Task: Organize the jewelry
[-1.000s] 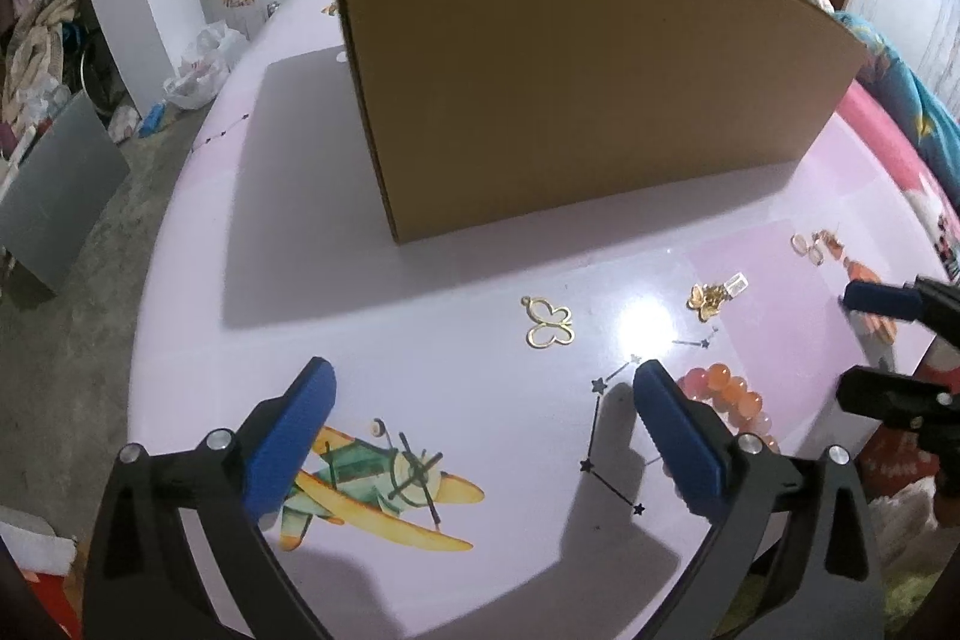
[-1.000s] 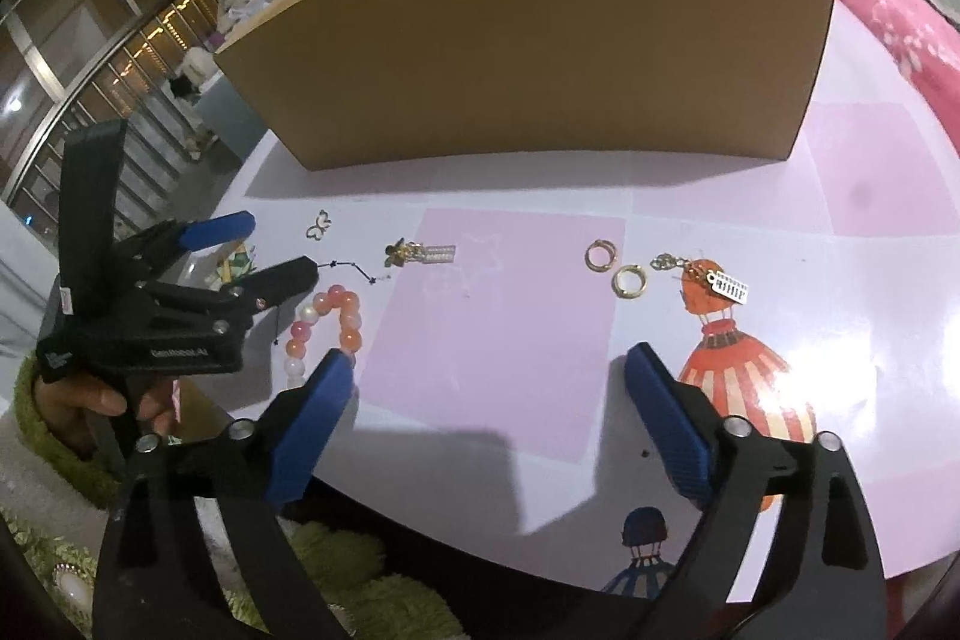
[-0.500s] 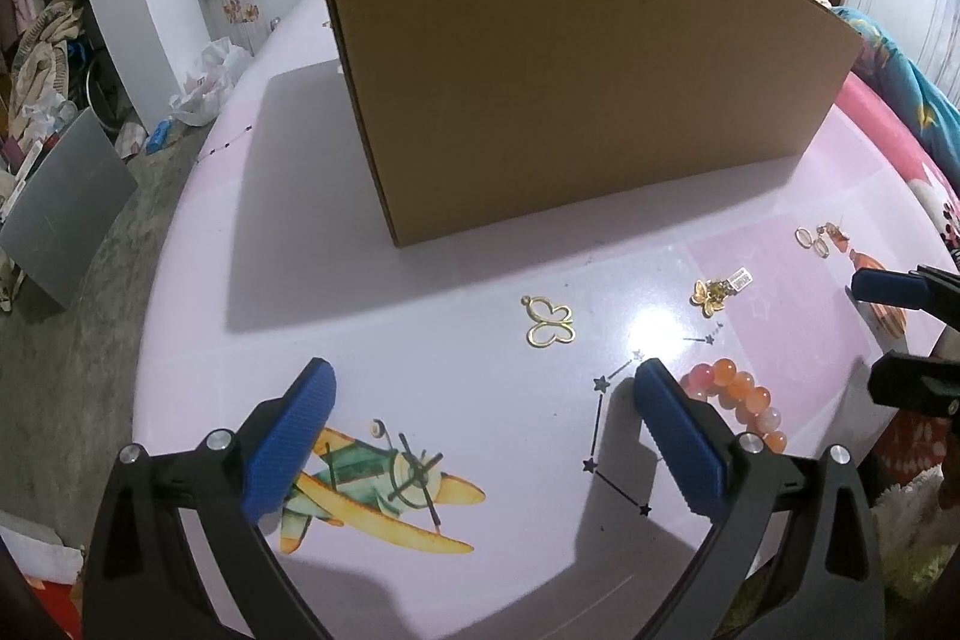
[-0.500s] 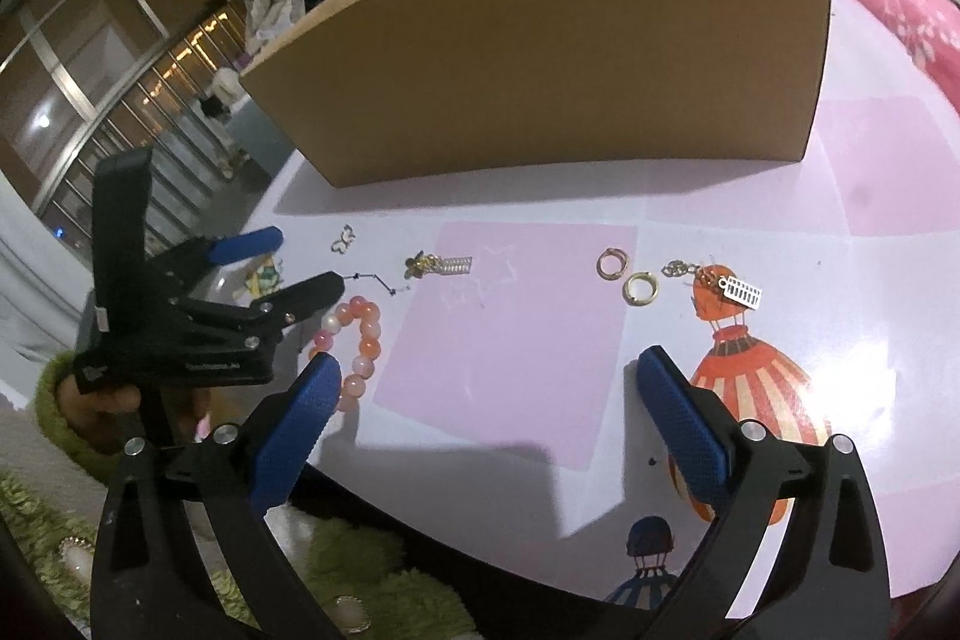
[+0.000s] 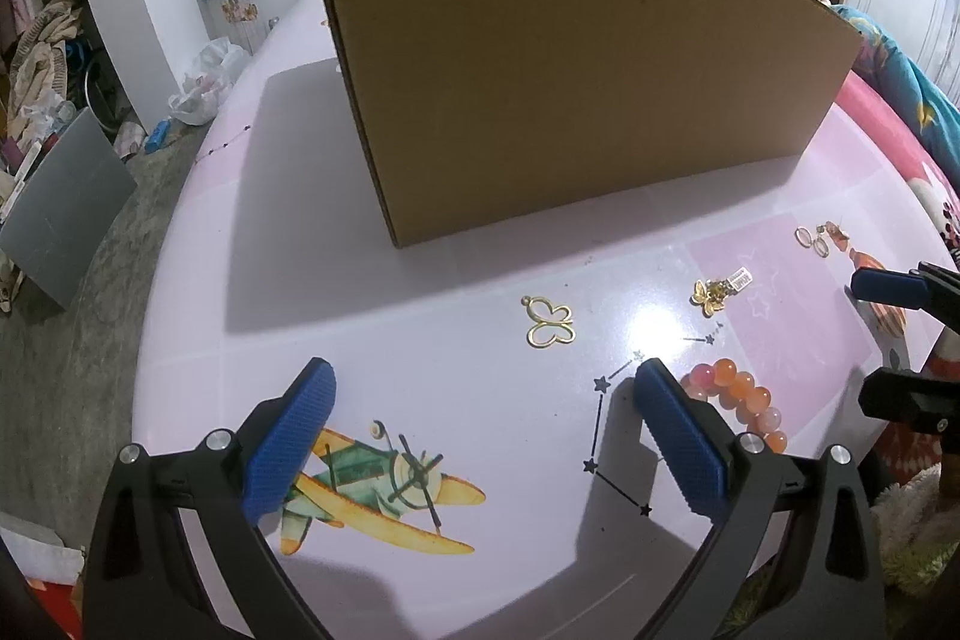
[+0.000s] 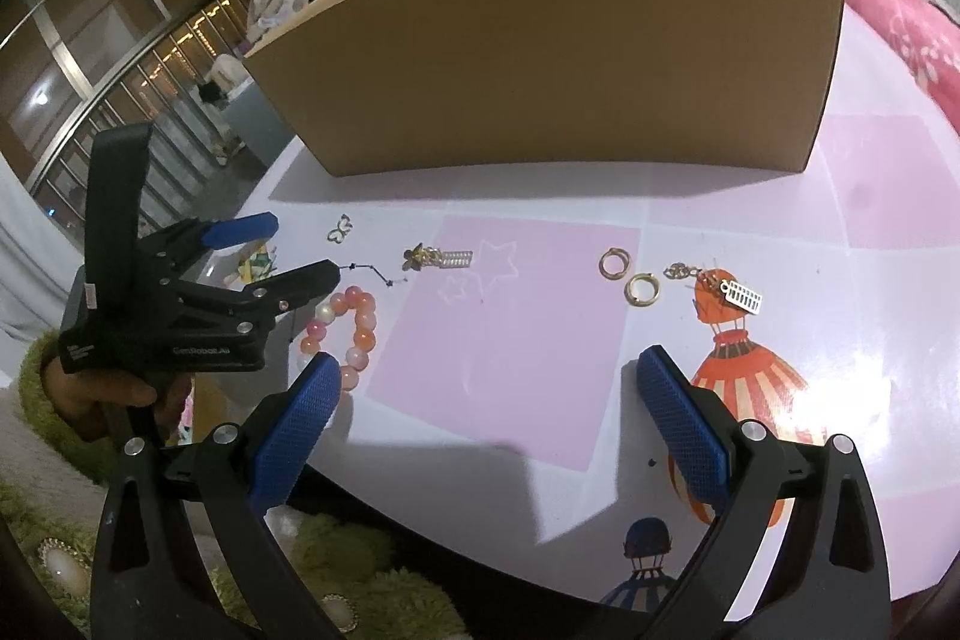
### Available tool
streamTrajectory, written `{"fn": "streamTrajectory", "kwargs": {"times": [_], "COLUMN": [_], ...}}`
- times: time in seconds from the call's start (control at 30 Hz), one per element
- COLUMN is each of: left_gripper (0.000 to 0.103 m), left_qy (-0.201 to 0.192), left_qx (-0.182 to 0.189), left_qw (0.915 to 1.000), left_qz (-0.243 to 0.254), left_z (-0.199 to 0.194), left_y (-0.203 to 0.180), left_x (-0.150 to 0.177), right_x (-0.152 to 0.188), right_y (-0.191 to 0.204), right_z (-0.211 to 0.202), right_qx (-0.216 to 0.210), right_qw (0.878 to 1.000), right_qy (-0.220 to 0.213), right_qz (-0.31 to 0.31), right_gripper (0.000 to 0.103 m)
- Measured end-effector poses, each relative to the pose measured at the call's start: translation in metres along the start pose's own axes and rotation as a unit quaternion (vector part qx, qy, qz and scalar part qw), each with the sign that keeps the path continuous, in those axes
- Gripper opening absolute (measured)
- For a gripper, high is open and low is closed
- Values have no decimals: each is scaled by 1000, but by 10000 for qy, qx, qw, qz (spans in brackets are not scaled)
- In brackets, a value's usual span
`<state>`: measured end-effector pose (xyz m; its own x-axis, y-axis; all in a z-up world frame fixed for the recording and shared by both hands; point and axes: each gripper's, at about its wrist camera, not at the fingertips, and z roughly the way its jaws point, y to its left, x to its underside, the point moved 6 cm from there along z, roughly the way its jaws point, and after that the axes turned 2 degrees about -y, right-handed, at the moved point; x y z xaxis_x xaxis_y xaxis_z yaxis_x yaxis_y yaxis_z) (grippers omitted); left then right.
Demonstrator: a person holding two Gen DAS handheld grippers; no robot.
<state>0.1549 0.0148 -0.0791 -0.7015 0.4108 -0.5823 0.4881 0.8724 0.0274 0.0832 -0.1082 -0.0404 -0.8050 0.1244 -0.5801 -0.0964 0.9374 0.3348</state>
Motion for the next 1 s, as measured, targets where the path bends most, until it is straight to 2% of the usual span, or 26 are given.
{"fn": "streamTrajectory", "kwargs": {"times": [0.2,0.27,0.4,0.53,0.7,0.77,0.9,0.97,1.0], "left_gripper": [98,98,98,97,84,73,58,44,41], "left_qy": [156,-23,-444,-609,-498,-399,-162,-5,102], "left_qx": [-72,-28,356,565,847,823,709,734,759], "left_qw": [9998,10000,9982,9965,9945,9939,9894,9874,9866], "left_qz": [53,-10,-185,68,370,610,1259,1400,1444], "left_z": [-4,-14,-38,-47,-39,-32,-18,-10,-5], "left_y": [-2,-3,-13,-34,-59,-68,-84,-86,-86], "left_x": [-6,-11,-23,-32,-35,-35,-31,-28,-26], "right_x": [-1,-4,-12,-14,-11,-9,-6,-5,-5], "right_y": [-7,-9,-18,-25,-28,-29,-31,-31,-31], "right_z": [-14,-25,-39,-43,-50,-48,-47,-46,-46], "right_qx": [-186,-255,-306,-180,32,129,145,120,115], "right_qw": [9996,9986,9966,9962,9963,9965,9969,9971,9972], "right_qy": [-181,-439,-662,-701,-756,-720,-644,-620,-610], "right_qz": [145,176,388,487,415,397,437,427,414], "right_gripper": [95,95,95,92,85,82,80,79,79]}}
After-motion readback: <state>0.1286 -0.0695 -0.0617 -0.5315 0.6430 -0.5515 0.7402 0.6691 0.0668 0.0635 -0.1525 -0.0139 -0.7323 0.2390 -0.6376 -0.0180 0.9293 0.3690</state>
